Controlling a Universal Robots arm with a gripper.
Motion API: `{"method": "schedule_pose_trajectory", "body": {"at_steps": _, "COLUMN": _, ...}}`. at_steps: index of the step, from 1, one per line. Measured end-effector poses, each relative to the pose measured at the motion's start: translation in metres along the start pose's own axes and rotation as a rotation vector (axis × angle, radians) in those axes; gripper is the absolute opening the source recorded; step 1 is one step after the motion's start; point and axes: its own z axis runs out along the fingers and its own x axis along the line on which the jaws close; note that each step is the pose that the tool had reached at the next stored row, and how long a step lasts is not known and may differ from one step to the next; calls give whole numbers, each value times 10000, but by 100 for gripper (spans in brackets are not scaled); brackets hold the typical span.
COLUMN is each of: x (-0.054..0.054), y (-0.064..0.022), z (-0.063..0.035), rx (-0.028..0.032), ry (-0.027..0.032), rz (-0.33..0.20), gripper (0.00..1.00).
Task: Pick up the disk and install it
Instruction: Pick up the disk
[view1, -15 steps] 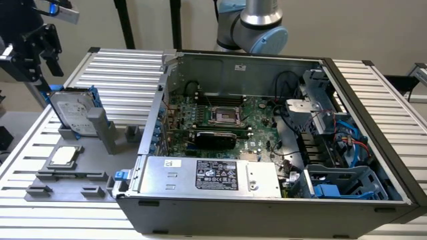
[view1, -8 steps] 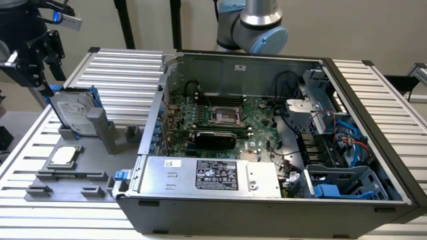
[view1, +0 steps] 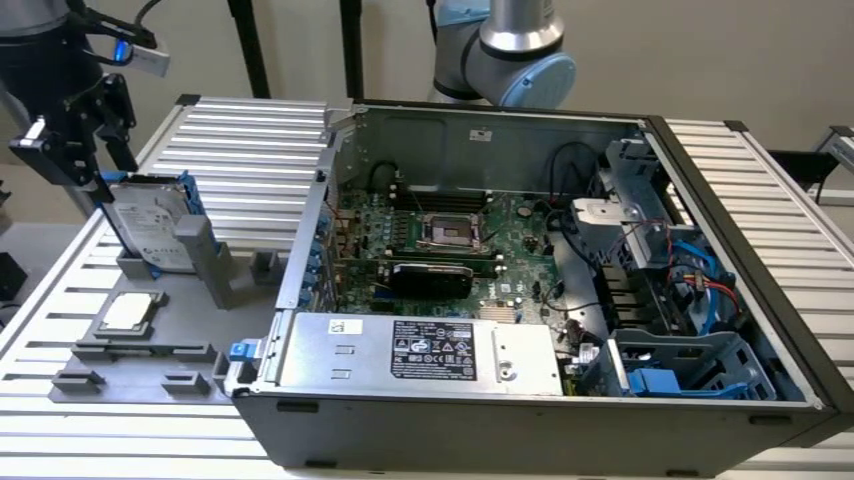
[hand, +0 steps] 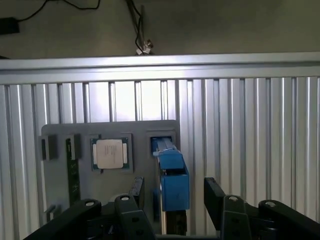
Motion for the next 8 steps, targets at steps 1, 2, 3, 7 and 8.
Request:
{"method": "schedule_pose_trajectory", "body": {"at_steps": 1, "x": 0, "y": -1, "z": 17, "rx": 0, "ry": 0, "rz": 4, "gripper": 60}}
{"method": "schedule_pose_trajectory", "body": {"at_steps": 2, "x": 0, "y": -1, "z": 35, "rx": 0, "ry": 0, "rz": 5, "gripper": 60}}
{"method": "schedule_pose_trajectory", "body": {"at_steps": 3, "x": 1, "y": -1, "z": 53, "rx": 0, "ry": 1, "rz": 6, "gripper": 60}}
{"method": "schedule_pose_trajectory", "body": {"at_steps": 7, "x": 1, "y": -3, "z": 126, "rx": -1, "ry": 1, "rz": 6, "gripper": 60}}
{"method": "schedule_pose_trajectory", "body": {"at_steps": 8, "x": 1, "y": -3, "z": 144, "rx": -1, "ry": 0, "rz": 6, "gripper": 60}}
